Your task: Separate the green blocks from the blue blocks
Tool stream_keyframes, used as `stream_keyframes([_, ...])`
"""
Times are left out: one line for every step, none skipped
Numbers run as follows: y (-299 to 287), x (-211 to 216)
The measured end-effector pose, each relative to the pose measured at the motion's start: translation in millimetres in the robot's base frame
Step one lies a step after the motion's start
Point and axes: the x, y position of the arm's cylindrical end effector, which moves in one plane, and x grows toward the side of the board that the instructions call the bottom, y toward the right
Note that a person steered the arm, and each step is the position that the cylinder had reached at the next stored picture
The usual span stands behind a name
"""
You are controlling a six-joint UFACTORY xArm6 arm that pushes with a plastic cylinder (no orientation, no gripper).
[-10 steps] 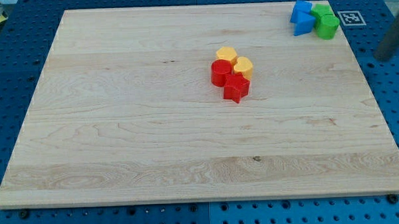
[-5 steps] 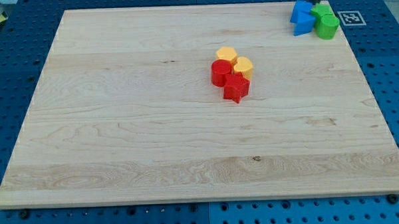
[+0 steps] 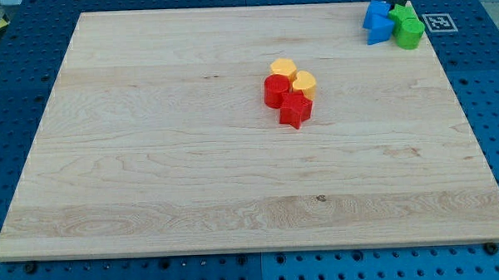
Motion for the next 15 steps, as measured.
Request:
stream_keyframes([10,16])
stream_keyframes([14,16])
stream_keyframes([14,-7])
stream_keyframes([15,-1])
stream_keyframes([17,29])
stream_keyframes([32,68])
stream_keyframes([43,107])
stream_keyframes([45,138])
stream_keyframes([53,95])
stream_keyframes([40,53])
stream_keyframes([23,48])
stream_keyframes([11,69])
stream_keyframes([11,117])
stream_keyframes([12,161])
stream_keyframes([14,139])
